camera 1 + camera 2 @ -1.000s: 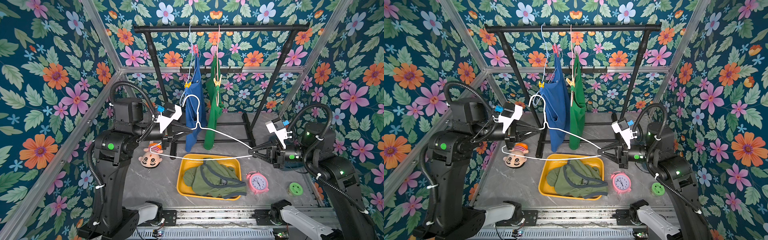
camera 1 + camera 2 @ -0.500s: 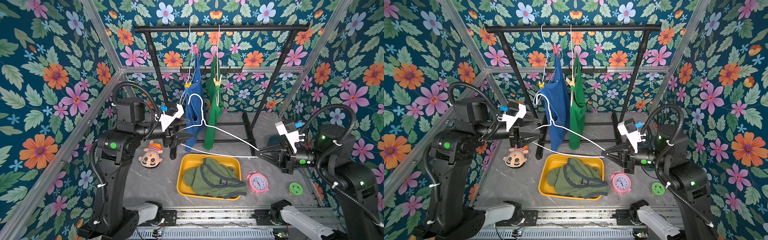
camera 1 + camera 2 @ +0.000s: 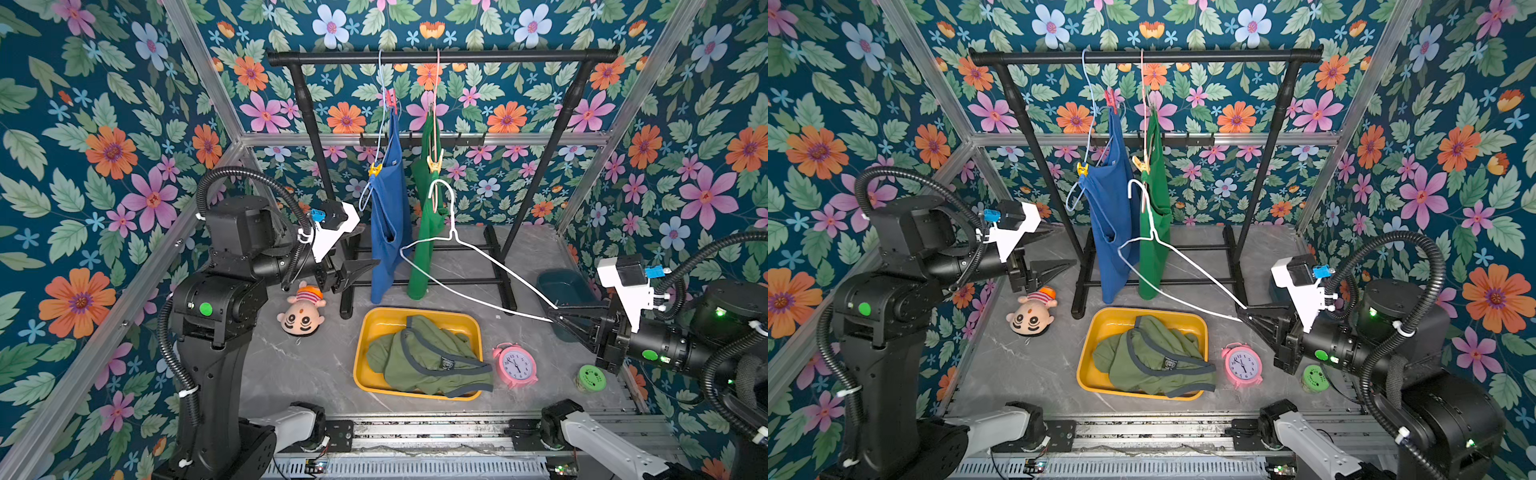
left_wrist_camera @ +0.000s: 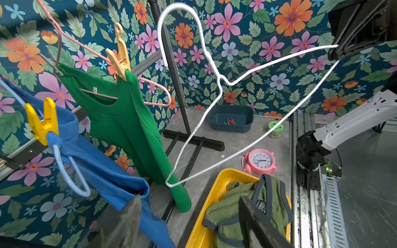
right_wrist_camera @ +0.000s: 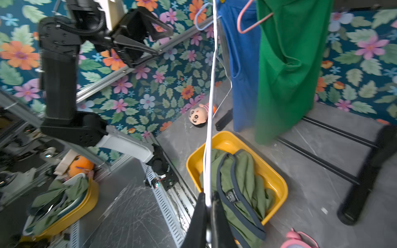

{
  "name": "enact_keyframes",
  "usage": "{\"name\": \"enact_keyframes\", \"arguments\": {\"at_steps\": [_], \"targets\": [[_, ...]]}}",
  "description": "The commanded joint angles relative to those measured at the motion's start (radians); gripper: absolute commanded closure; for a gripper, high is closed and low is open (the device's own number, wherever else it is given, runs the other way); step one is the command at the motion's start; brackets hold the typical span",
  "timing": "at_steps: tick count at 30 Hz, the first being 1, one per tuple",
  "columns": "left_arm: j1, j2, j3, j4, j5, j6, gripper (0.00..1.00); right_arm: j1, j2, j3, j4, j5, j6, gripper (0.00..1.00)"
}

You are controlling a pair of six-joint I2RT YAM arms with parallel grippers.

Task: Remove the clothespins securing tank tops to the hanger
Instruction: Place the hanger on the clothesline.

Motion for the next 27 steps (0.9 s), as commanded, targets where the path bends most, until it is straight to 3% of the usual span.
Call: {"name": "enact_keyframes", "arguments": {"at_steps": [1, 9, 14, 27], "targets": [[0.001, 0.005, 0.001, 0.016, -0.003, -0.005, 0.26, 0.0, -0.015, 0.014, -0.095, 0.17, 0.002, 1.0], [0.0, 0.012, 0.001, 0.03, 0.032, -0.015, 0.26, 0.001, -0.064, 0.07, -0.112, 0.276, 0.041, 1.0], [0.0, 0.007, -0.032, 0.075, 0.042, -0.057, 0.26, 0.001, -0.1, -0.02, 0.139, 0.324, 0.038, 1.0], [0.0, -0.014, -0.156, 0.144, -0.014, -0.088, 0.25, 0.0, 0.102, -0.043, 0.55, 0.469, -0.027, 1.0]]}}
